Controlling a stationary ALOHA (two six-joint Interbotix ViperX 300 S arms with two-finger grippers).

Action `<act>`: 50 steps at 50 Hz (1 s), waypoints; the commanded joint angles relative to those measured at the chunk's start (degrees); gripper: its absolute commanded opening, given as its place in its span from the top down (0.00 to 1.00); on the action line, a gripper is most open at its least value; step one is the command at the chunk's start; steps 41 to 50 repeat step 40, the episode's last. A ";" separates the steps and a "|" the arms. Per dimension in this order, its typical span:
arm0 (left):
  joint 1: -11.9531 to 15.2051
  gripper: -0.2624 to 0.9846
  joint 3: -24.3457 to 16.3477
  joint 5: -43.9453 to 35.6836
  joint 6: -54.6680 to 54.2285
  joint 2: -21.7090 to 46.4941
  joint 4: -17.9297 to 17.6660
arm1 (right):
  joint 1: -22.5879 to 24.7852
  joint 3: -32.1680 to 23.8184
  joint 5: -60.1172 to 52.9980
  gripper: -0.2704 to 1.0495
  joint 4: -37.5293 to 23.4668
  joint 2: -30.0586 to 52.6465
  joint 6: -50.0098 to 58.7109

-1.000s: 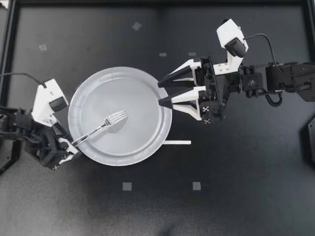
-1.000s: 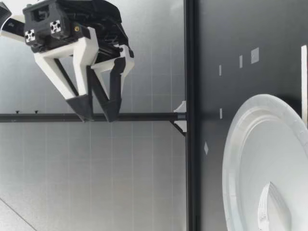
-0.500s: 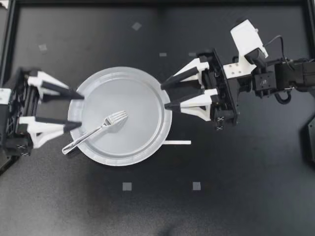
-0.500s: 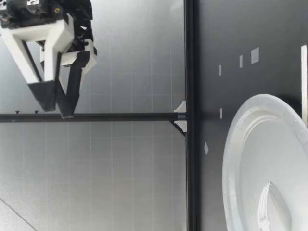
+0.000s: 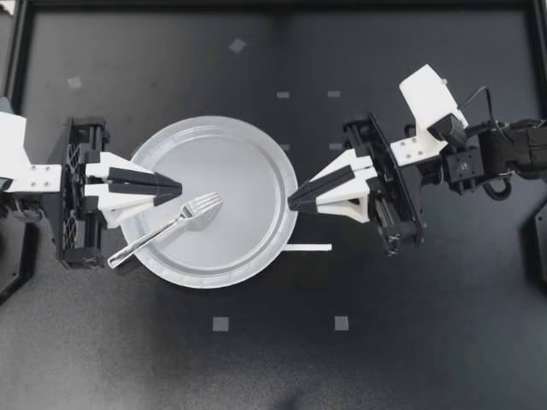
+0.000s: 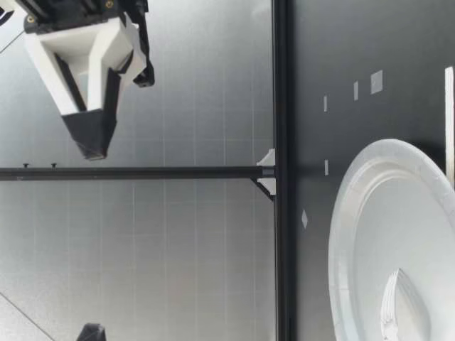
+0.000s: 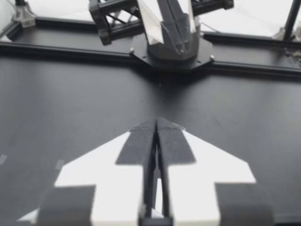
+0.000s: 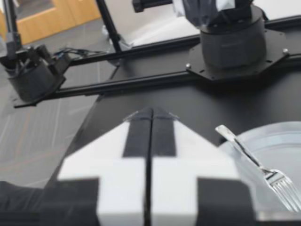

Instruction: Pick up the fork and place it on the plate.

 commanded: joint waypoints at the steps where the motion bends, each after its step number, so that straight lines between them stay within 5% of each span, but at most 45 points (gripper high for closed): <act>1: -0.09 0.76 -0.44 -1.49 0.18 -0.18 0.09 | 0.88 -0.62 -1.14 0.79 0.26 -2.11 -0.26; 50: -0.09 0.76 0.09 -0.88 0.09 -0.44 0.18 | 0.79 1.58 5.01 0.79 0.26 -4.57 -6.33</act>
